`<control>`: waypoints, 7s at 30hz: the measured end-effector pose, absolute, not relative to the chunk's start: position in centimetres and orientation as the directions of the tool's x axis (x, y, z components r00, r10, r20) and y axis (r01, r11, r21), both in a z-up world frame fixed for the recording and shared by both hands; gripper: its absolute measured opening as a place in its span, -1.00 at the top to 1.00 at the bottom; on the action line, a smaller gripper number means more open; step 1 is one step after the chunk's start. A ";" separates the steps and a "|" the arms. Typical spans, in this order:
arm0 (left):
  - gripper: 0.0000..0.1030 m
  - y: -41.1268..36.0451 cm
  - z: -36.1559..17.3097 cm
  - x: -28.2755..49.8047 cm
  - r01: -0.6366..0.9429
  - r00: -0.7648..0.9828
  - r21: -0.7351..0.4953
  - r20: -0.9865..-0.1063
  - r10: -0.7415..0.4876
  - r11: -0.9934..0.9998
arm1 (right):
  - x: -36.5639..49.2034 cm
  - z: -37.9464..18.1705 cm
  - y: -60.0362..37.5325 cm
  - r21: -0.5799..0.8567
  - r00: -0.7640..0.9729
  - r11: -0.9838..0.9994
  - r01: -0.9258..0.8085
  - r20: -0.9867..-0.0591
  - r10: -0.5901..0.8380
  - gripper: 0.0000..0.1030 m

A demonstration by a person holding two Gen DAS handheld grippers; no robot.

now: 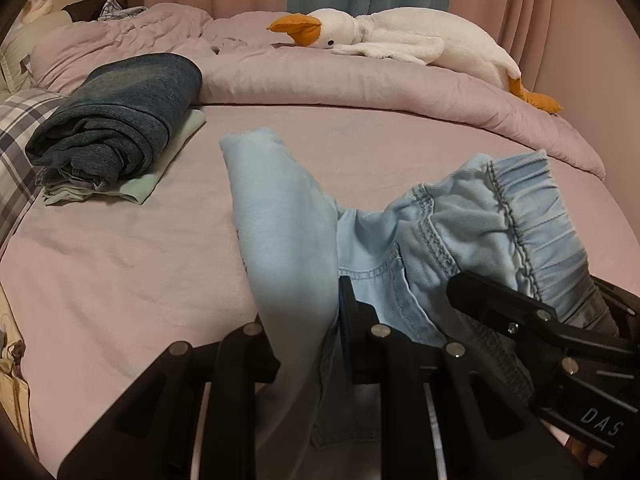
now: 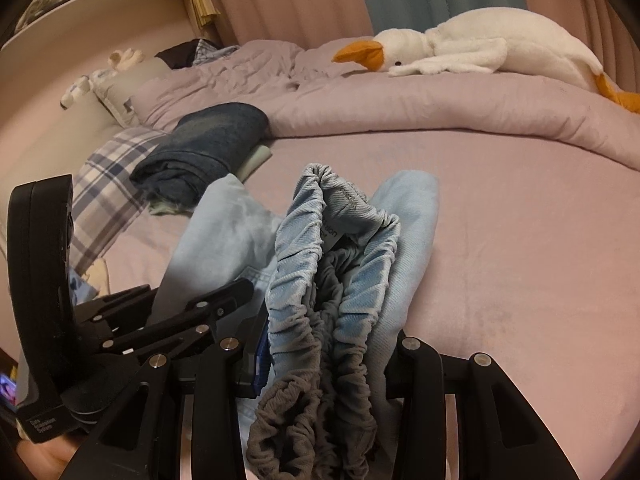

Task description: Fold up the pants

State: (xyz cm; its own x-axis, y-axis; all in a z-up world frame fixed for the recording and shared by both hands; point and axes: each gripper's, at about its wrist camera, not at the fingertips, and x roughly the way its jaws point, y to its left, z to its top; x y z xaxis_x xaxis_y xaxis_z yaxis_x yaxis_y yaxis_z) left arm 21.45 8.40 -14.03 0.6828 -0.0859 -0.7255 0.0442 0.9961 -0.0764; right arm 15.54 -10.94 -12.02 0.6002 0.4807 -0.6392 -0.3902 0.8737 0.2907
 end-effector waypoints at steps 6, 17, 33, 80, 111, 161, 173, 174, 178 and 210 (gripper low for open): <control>0.63 8.5 -14.4 21.9 0.043 0.678 -0.064 -0.731 -0.076 0.997 | 16.3 -12.2 -11.2 0.308 0.588 0.871 -0.382 -0.646 0.487 0.20; 0.54 9.7 -15.5 22.5 0.023 0.657 -0.018 -0.754 -0.028 1.000 | 17.4 -14.1 -13.4 0.424 0.554 0.858 -0.289 -0.657 0.511 0.20; 0.02 10.9 -16.6 22.7 -0.016 0.637 0.011 -0.771 0.018 1.000 | 17.7 -15.5 -14.6 0.424 0.546 0.879 -0.217 -0.694 0.469 0.06; -0.12 12.4 -16.1 14.3 -0.021 0.607 0.043 -0.793 0.047 0.999 | 12.1 -14.1 -16.2 0.290 0.566 0.931 -0.221 -0.740 0.365 -0.08; -0.78 12.6 -14.7 11.8 -0.076 0.624 -0.005 -0.780 0.044 0.997 | 9.8 -13.5 -15.2 0.262 0.578 0.944 -0.201 -0.746 0.331 -0.15; -0.99 12.8 -7.4 4.4 -0.150 0.667 -0.020 -0.740 0.087 0.988 | 2.7 -7.8 -11.0 0.228 0.635 0.925 -0.306 -0.674 0.376 -0.97; -0.99 12.2 -5.9 2.8 -0.136 0.667 -0.010 -0.740 0.084 0.991 | 0.6 -5.6 -10.7 0.199 0.660 0.931 -0.305 -0.661 0.357 -0.97; -0.99 12.2 -5.8 2.6 -0.135 0.668 -0.009 -0.739 0.085 0.991 | 0.4 -5.5 -10.7 0.197 0.662 0.931 -0.306 -0.659 0.357 -0.97; -0.99 11.9 -5.3 2.3 -0.133 0.667 -0.001 -0.740 0.088 0.991 | 0.0 -5.0 -10.8 0.197 0.669 0.931 -0.307 -0.652 0.358 -0.97; -0.99 10.4 -5.1 1.8 -0.101 0.661 0.030 -0.745 0.090 0.994 | -0.8 -4.5 -10.7 0.196 0.668 0.931 -0.307 -0.652 0.357 -0.97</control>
State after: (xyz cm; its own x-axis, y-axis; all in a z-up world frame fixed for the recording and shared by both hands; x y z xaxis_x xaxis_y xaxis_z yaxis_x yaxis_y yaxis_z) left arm 1.85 10.39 -5.14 0.6608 0.0899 -0.7452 -0.1013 0.9944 0.0302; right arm -0.78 -10.75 -4.48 0.6685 0.3574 -0.6522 -0.3069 0.9314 0.1959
